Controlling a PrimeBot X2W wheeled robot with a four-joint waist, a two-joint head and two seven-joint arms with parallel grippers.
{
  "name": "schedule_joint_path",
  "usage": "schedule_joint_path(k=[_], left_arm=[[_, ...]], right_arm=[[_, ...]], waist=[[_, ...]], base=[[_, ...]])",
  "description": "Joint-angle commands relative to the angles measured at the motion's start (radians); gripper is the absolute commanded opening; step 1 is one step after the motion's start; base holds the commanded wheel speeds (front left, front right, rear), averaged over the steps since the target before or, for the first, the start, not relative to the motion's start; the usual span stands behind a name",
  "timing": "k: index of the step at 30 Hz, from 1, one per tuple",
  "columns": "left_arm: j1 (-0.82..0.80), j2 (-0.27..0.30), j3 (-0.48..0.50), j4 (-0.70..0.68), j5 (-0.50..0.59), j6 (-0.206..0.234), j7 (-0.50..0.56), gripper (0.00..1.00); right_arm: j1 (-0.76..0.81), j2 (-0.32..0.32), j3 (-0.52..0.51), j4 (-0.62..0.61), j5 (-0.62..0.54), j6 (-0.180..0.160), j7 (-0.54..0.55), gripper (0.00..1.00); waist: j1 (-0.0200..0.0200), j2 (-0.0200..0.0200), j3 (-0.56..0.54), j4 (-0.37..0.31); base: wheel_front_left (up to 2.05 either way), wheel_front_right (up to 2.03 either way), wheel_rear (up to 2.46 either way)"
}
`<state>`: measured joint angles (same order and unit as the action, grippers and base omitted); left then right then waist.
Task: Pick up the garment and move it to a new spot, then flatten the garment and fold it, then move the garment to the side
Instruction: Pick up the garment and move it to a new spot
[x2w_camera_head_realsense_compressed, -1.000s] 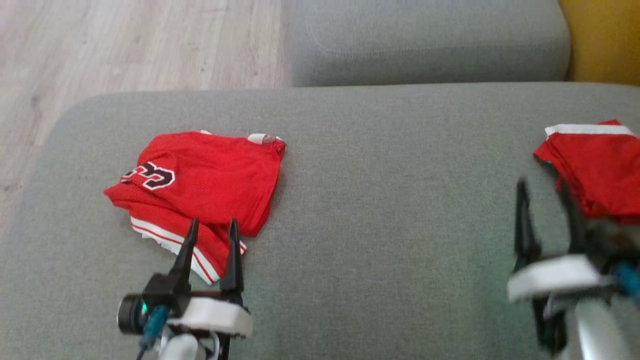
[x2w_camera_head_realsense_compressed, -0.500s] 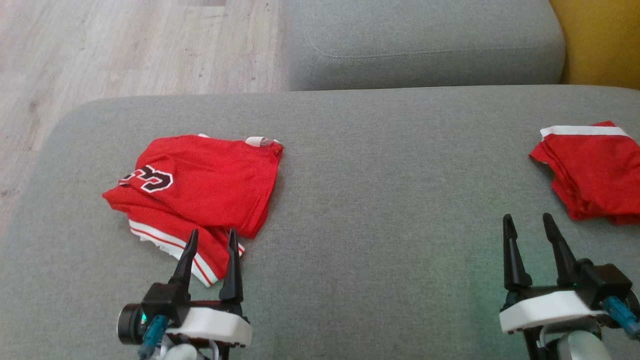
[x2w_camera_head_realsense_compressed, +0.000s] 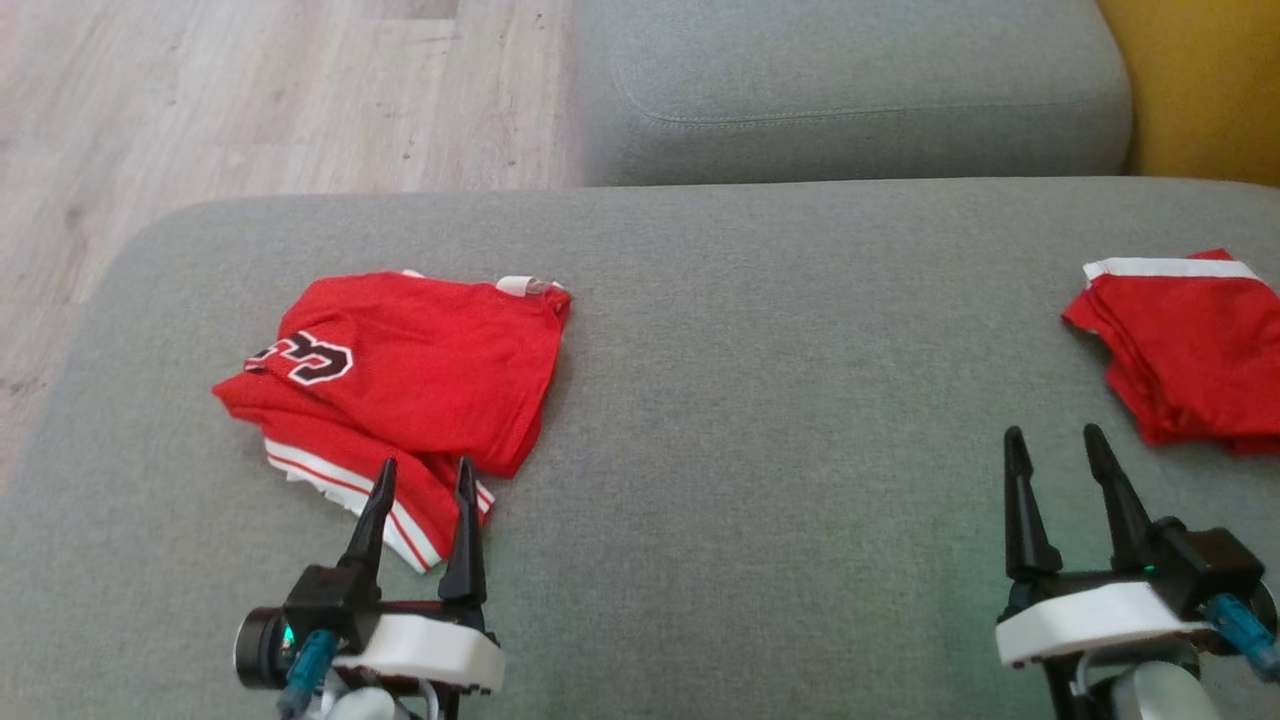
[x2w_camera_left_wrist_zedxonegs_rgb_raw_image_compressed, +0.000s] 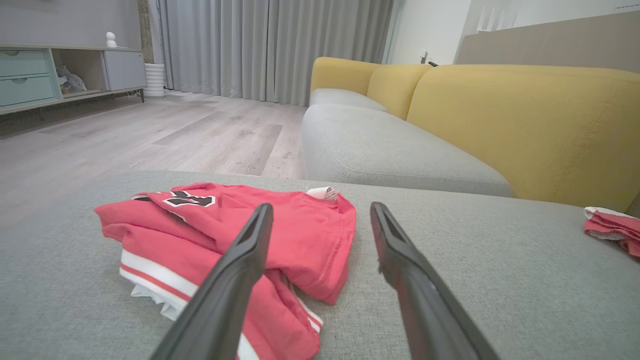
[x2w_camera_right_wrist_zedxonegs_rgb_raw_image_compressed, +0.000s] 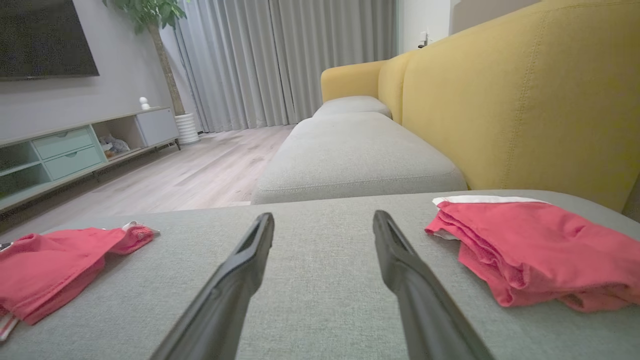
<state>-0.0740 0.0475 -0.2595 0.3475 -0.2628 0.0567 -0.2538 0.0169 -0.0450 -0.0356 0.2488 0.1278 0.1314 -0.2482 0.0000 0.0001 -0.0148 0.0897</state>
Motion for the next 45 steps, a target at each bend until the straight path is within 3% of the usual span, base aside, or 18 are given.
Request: schedule_joint_path(k=[1, 6, 16, 27, 38, 45], left_arm=[[-0.031, 0.003, 0.027, -0.031, 0.003, 0.008, -0.008, 1.00], [-0.033, 0.003, 0.027, -0.032, 0.009, 0.011, -0.008, 1.00], [-0.027, 0.003, 0.041, -0.026, 0.036, 0.004, -0.008, 1.00], [-0.021, 0.003, 0.074, -0.033, 0.043, 0.001, -0.008, 1.00], [-0.048, 0.003, 0.079, -0.010, 0.077, -0.035, -0.008, 1.00], [-0.199, 0.005, 0.012, 0.098, 0.101, -0.110, 0.042, 1.00]], right_arm=[[-0.014, -0.005, 0.037, -0.042, 0.006, -0.001, -0.013, 1.00], [-0.005, -0.005, 0.070, -0.058, 0.007, -0.001, -0.013, 1.00], [0.021, -0.005, 0.157, -0.074, 0.034, -0.001, -0.014, 1.00], [0.027, -0.005, 0.201, -0.072, 0.052, -0.001, -0.014, 1.00], [0.018, -0.005, 0.214, -0.061, 0.069, -0.001, -0.014, 1.00], [-0.004, -0.005, 0.186, -0.063, 0.050, -0.001, -0.014, 1.00]], waist=[[0.0000, -0.0001, 0.000, 0.010], [0.0000, -0.0001, -0.008, 0.057], [0.0000, -0.0001, -0.025, 0.224], [0.0000, -0.0001, -0.022, 0.341], [0.0000, -0.0001, -0.004, 0.322], [0.0000, -0.0001, 0.062, 0.274]], base=[[0.00, 0.00, 0.00], [0.00, 0.00, 0.00], [0.00, 0.00, 0.00], [0.00, 0.00, 0.00], [0.00, 0.00, 0.00], [0.00, 0.00, 0.00]])
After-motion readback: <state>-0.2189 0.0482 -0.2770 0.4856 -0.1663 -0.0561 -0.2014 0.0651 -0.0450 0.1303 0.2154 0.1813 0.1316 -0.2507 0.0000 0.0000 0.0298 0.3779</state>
